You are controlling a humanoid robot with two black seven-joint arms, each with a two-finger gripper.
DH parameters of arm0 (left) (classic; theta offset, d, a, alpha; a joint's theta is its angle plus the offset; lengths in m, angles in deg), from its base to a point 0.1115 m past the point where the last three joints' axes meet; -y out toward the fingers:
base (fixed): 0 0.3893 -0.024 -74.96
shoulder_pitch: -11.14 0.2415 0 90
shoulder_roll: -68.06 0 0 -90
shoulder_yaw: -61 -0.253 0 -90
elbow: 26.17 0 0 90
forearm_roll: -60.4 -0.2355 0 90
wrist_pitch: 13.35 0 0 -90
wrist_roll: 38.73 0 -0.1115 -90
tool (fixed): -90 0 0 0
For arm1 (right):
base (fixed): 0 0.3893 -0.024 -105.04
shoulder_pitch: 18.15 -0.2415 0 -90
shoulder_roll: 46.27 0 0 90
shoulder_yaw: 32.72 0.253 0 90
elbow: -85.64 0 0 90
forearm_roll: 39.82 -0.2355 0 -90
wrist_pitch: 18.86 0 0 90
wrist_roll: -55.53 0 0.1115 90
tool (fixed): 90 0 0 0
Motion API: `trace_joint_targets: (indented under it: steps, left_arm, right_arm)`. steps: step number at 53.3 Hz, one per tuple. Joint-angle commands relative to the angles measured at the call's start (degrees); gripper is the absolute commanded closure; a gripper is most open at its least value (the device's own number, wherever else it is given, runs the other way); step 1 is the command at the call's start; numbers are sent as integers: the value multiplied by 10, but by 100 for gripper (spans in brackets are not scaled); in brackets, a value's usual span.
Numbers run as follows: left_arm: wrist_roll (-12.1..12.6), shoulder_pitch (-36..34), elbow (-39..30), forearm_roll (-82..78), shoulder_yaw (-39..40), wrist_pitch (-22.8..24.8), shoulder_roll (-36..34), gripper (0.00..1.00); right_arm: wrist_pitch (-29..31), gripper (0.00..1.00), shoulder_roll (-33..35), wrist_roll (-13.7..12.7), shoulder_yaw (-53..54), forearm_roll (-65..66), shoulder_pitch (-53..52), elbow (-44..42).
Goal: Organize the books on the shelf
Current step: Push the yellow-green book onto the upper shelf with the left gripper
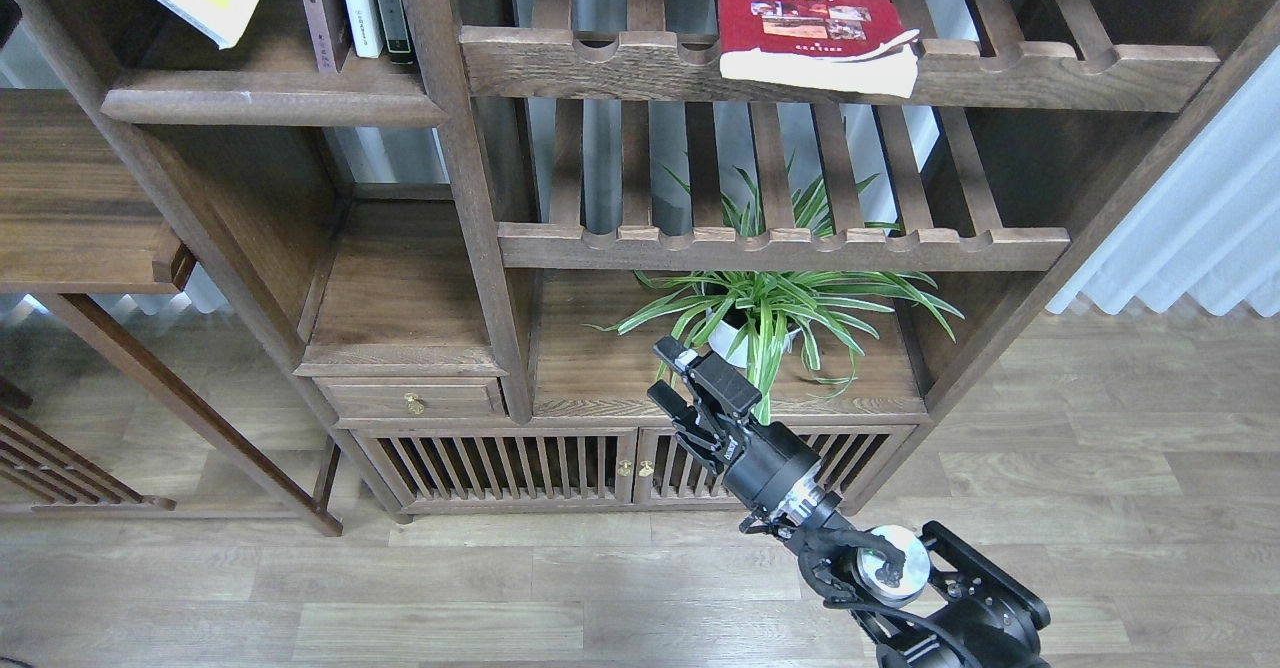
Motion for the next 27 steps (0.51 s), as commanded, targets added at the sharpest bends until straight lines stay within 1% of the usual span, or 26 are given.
trace_joint_targets:
  steps: [1,6,13,19,27]
  left_arm:
    - [0,-12,17,-8,-1,0,12,91]
    - [-3,-25,41,-12,-8,0,15,91]
    - [-5,-55,72,-14,-23,0,16,91]
    - [-6,-93,112,-13,-47,0,19,91]
    - [-6,-122,146,-14,-63,0,27,91]
  right_arm:
    - [0,10,0,0,0,0,1,0]
    - [0,10,0,0,-6,0,1,0]
    - [0,10,0,0,-8,0,1,1]
    - [0,10,0,0,-8,0,1,2]
    - [0,10,0,0,-10,0,2,2]
